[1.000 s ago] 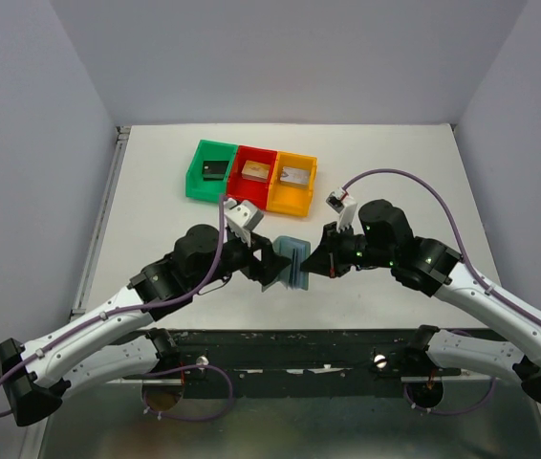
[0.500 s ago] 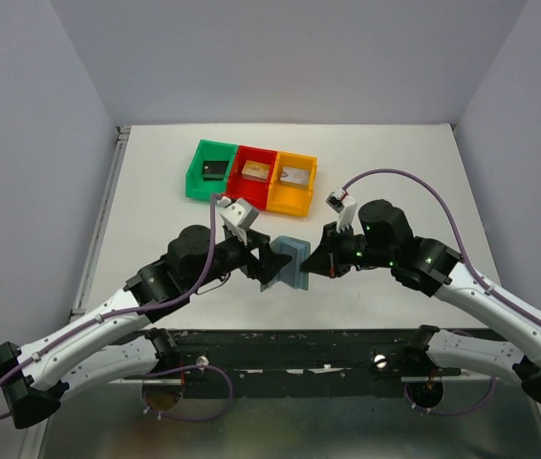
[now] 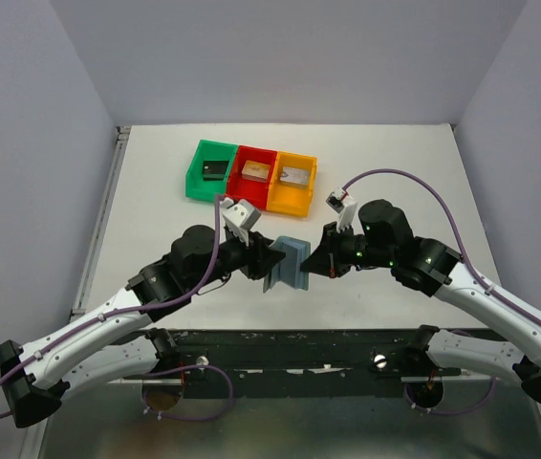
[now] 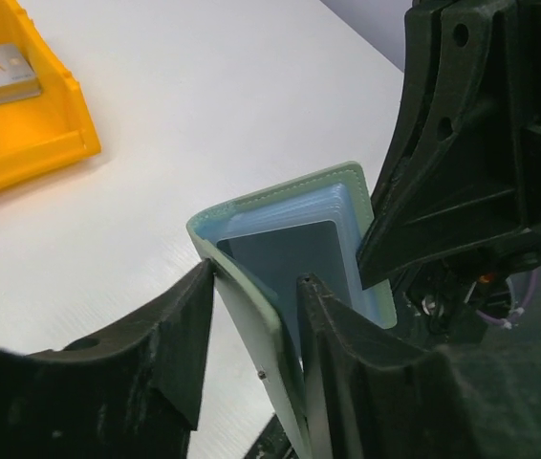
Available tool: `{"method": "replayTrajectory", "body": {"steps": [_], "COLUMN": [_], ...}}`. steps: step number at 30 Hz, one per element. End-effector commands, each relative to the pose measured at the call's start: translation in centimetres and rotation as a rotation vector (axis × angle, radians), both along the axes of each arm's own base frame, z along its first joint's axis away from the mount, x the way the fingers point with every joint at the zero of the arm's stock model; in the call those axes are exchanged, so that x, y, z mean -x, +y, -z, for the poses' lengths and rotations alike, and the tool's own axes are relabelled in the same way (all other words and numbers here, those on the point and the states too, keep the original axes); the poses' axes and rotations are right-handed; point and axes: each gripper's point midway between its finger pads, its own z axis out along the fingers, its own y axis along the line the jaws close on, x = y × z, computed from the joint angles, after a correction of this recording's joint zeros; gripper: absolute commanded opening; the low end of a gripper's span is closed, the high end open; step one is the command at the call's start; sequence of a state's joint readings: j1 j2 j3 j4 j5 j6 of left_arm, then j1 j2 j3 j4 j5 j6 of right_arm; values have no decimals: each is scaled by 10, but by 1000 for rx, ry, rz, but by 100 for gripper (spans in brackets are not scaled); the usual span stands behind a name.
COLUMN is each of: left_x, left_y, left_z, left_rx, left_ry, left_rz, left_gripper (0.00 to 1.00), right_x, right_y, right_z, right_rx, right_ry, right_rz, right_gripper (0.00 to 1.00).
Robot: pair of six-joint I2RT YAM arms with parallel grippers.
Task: Take the credit cards out of the card holder
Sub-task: Open the card holder at the center of the board.
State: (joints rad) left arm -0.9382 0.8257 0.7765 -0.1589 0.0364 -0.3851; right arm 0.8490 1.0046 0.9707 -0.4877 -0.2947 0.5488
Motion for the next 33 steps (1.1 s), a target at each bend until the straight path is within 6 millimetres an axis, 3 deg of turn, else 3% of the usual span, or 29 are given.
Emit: {"method": "replayTrajectory", "body": {"steps": [1, 3, 5, 15, 20, 33], "left_x": [1, 1, 0, -4, -4, -4], "left_y": [3, 1, -2, -11, -13, -16], "left_z": [2, 1, 0, 3, -4, 0], "left_rx": [0, 4, 6, -7, 11, 6], "left_ry": [-5, 4, 10, 29, 21, 15], "left_rz": [-8, -7, 0, 8, 7, 15], "left_gripper": [60, 75, 80, 85, 99, 97], "right_x": [0, 0, 0, -3, -3, -5], "right_y": [1, 1, 1, -2, -1, 2], "right_z": [-11, -10, -9, -11, -10, -9], "right_rx": [-29, -26, -22, 6, 22, 32], "right_ry": [-42, -38, -35, -24, -14, -2], "right_rz": [-12, -12, -10, 6, 6, 4], "right_gripper": [0, 0, 0, 0, 0, 0]}}
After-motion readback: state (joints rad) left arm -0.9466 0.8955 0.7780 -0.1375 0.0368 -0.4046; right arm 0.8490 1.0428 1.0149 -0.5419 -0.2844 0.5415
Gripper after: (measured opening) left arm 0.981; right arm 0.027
